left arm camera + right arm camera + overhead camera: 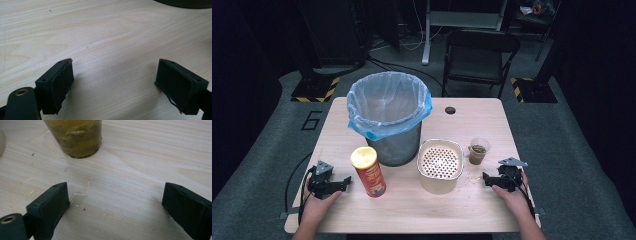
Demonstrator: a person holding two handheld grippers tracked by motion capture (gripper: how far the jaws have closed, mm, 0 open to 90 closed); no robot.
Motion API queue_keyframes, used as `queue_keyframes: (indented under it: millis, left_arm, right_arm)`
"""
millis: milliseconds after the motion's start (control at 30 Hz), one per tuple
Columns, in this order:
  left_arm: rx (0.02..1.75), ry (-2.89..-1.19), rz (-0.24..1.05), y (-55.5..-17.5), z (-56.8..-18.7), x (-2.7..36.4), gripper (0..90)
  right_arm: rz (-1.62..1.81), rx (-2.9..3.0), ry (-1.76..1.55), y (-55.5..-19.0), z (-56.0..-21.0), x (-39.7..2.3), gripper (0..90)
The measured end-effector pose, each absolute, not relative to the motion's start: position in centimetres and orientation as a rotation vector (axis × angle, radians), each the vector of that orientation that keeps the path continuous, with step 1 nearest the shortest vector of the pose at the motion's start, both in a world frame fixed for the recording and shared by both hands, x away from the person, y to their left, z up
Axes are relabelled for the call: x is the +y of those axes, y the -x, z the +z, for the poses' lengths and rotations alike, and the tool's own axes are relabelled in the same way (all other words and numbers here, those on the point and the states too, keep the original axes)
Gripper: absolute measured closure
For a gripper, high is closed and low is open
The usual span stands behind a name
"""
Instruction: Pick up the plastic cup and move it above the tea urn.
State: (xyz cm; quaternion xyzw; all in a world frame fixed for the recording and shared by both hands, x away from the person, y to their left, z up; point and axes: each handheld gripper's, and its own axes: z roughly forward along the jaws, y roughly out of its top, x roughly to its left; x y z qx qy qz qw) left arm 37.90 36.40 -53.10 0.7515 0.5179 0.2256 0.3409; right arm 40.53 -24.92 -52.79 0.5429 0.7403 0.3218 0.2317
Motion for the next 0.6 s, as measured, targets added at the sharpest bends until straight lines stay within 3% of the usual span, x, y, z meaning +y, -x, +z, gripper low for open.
queue_keyframes:
  millis: [133,233,333,600]
  left_arm:
    - [1.346,-1.956,0.588,-37.9,-53.1,36.4,14.3]
    - [1.348,-1.954,0.587,-37.9,-53.1,36.4,14.3]
    - [1.347,-1.956,0.588,-37.9,-53.1,36.4,14.3]
    - [1.348,-1.959,0.590,-37.9,-53.1,36.4,14.3]
  right_arm:
    - [0.883,2.062,-1.487,-40.3,-52.4,-24.9,22.3]
    - [0.866,2.095,-1.481,-40.1,-51.7,-24.9,42.0]
    - [0.911,2.157,-1.454,-39.9,-50.4,-25.0,49.7]
    - [1.045,2.165,-1.352,-39.1,-45.5,-23.7,52.3]
